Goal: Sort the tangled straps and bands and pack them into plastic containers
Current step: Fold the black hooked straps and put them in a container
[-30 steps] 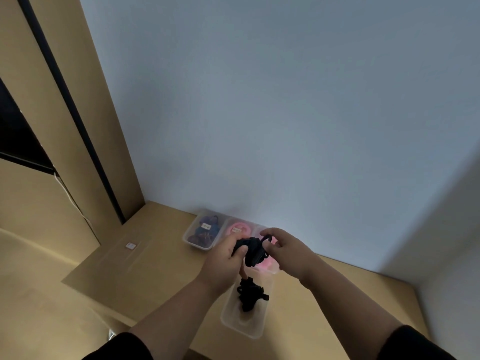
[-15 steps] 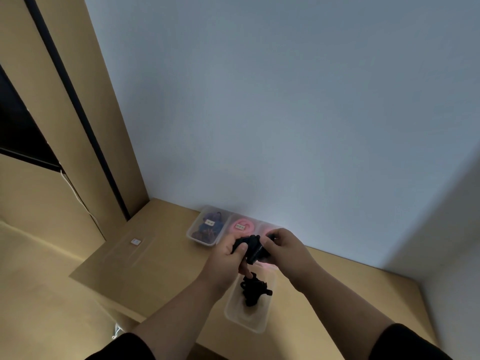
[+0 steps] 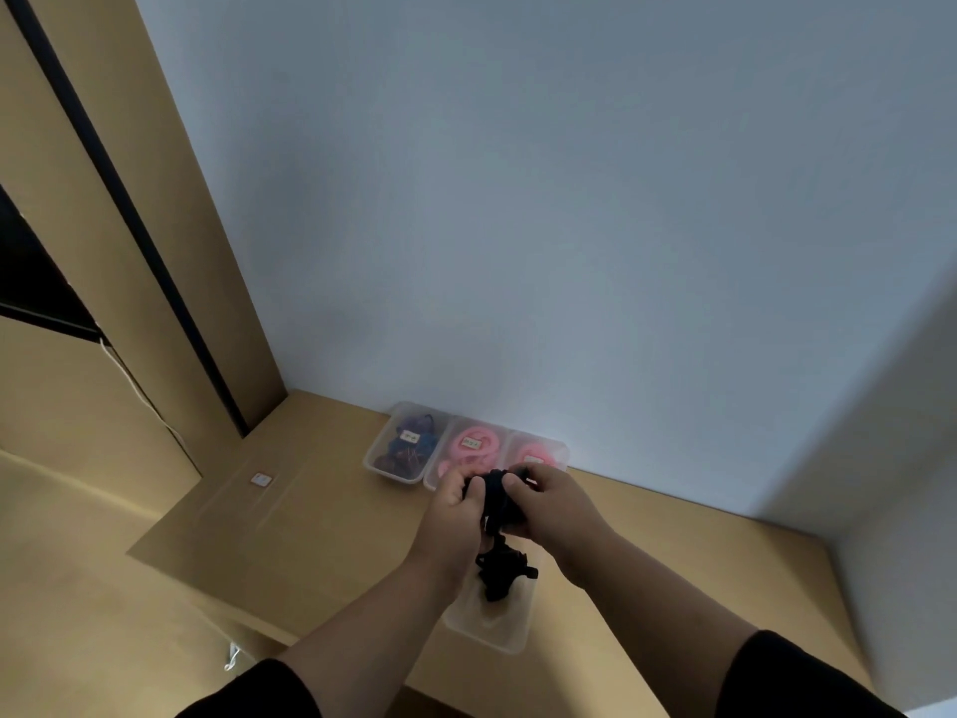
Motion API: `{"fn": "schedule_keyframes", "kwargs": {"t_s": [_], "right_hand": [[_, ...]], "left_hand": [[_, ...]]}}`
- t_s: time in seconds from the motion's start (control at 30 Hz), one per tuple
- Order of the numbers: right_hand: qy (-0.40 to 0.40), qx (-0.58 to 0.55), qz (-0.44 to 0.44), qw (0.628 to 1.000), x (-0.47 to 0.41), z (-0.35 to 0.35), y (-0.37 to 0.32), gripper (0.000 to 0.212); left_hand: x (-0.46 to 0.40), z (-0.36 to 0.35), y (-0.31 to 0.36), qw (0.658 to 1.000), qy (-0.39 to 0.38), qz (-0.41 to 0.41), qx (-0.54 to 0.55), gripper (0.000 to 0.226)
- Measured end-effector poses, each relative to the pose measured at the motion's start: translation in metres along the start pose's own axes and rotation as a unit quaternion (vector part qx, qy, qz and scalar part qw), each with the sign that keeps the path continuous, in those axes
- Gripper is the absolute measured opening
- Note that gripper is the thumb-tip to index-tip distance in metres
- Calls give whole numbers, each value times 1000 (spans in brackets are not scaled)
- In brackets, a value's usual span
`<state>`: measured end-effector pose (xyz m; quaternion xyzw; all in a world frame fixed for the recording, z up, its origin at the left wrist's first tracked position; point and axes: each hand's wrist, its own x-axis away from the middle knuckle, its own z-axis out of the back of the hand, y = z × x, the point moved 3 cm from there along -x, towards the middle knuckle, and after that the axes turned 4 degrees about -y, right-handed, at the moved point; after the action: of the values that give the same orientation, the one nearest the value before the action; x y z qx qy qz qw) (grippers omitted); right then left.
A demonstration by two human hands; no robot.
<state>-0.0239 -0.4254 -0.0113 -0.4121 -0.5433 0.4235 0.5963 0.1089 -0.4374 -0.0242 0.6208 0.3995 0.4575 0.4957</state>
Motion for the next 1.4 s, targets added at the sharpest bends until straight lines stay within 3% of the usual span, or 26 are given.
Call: {"fn": "schedule_keyframes", "kwargs": {"t_s": [0.13,0.2,0.3,0.47,0.67,0.8,1.07,1.2,1.4], "right_hand": [[-1,71,-30,997,-5,7,17,12],[6,135,-43,990,-3,11,34,15],[-1,152,-60,987,2,15,63,14],[-13,207,-69,976,1,9,93,16],[-44,376,-75,922,-1,-4,121,29],[-45,459,-56,886,0,-8,127,29],[-51,611,-8,790,-1,-19,136,36],[-36,623,-5,781,0,-22,141,38],[-1,563,22,826,3,-12,137,38]], "left_hand": [[-1,1,-15,998,-37,28,-48,17],[-1,7,-27,988,-78,47,-121,20],[0,16,-46,954,-139,65,-256,31],[-2,23,-66,904,-146,80,-394,41],[-6,30,-86,837,-168,80,-514,41],[-9,30,-99,814,-174,71,-550,40],[-21,34,-120,713,-209,38,-669,47],[-24,36,-128,727,-204,16,-655,57],[-26,46,-124,780,-161,-23,-605,59]]}}
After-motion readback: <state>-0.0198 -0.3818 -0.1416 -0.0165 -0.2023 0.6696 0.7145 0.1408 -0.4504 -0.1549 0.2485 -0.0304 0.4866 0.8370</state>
